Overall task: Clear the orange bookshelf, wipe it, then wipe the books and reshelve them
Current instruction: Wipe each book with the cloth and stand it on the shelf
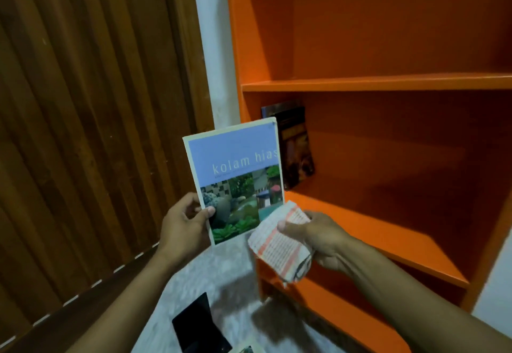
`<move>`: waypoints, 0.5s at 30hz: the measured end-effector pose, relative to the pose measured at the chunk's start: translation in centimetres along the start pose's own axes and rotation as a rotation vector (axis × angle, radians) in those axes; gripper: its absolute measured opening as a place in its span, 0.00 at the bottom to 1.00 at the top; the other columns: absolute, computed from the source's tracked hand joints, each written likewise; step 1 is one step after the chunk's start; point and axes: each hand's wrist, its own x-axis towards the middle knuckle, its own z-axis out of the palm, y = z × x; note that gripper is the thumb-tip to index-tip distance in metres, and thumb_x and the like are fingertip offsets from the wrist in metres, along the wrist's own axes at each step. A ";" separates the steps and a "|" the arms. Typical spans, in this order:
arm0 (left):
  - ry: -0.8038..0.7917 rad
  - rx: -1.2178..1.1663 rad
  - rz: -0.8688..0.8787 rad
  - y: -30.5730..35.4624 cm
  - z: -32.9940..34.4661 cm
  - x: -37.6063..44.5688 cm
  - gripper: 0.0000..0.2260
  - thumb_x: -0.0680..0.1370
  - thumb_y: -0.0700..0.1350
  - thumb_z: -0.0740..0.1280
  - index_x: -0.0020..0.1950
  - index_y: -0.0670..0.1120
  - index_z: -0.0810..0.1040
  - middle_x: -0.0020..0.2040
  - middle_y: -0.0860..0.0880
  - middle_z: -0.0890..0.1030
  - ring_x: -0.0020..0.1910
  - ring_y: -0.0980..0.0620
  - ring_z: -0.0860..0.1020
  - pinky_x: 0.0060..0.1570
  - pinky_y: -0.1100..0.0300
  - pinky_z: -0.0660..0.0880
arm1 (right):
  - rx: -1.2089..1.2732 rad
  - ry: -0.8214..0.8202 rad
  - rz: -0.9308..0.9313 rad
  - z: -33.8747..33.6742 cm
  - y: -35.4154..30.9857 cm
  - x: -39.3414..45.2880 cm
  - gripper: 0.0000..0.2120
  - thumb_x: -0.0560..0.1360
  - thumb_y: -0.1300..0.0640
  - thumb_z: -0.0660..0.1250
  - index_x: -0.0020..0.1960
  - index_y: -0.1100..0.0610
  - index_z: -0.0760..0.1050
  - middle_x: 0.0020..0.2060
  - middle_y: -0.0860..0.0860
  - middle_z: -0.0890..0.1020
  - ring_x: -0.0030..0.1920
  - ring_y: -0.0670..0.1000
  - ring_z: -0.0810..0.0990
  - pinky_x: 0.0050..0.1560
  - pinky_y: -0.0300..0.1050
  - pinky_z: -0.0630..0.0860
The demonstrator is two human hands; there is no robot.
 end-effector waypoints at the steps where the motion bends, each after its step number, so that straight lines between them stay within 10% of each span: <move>1: 0.016 -0.023 -0.003 -0.1 0.8 0.8 0.04 0.78 0.44 0.70 0.45 0.48 0.77 0.44 0.42 0.80 0.51 0.34 0.80 0.51 0.35 0.78 | -0.092 -0.023 0.090 -0.6 0.4 -0.1 0.12 0.73 0.66 0.73 0.55 0.70 0.78 0.42 0.61 0.86 0.38 0.57 0.85 0.39 0.51 0.82; 5: 0.041 -0.055 -0.043 -0.7 4.5 4.3 0.06 0.78 0.44 0.70 0.43 0.49 0.75 0.37 0.46 0.76 0.41 0.39 0.79 0.46 0.33 0.79 | -0.392 -0.037 0.148 -2.5 1.9 -0.1 0.12 0.76 0.58 0.72 0.53 0.66 0.79 0.44 0.63 0.85 0.45 0.63 0.85 0.46 0.61 0.82; 9: 0.081 -0.081 -0.065 0.3 8.8 6.7 0.07 0.80 0.42 0.69 0.43 0.45 0.74 0.36 0.42 0.74 0.36 0.46 0.73 0.35 0.51 0.74 | -0.527 -0.071 -0.020 -3.2 1.4 0.0 0.07 0.80 0.58 0.67 0.44 0.56 0.73 0.36 0.60 0.74 0.33 0.55 0.74 0.31 0.45 0.70; 15: 0.106 0.027 -0.011 1.2 14.1 9.0 0.04 0.81 0.40 0.67 0.48 0.42 0.74 0.42 0.43 0.78 0.41 0.45 0.77 0.36 0.56 0.73 | -0.535 -0.075 -0.126 -4.9 0.0 1.5 0.08 0.81 0.59 0.66 0.47 0.58 0.67 0.38 0.59 0.66 0.36 0.57 0.63 0.31 0.47 0.61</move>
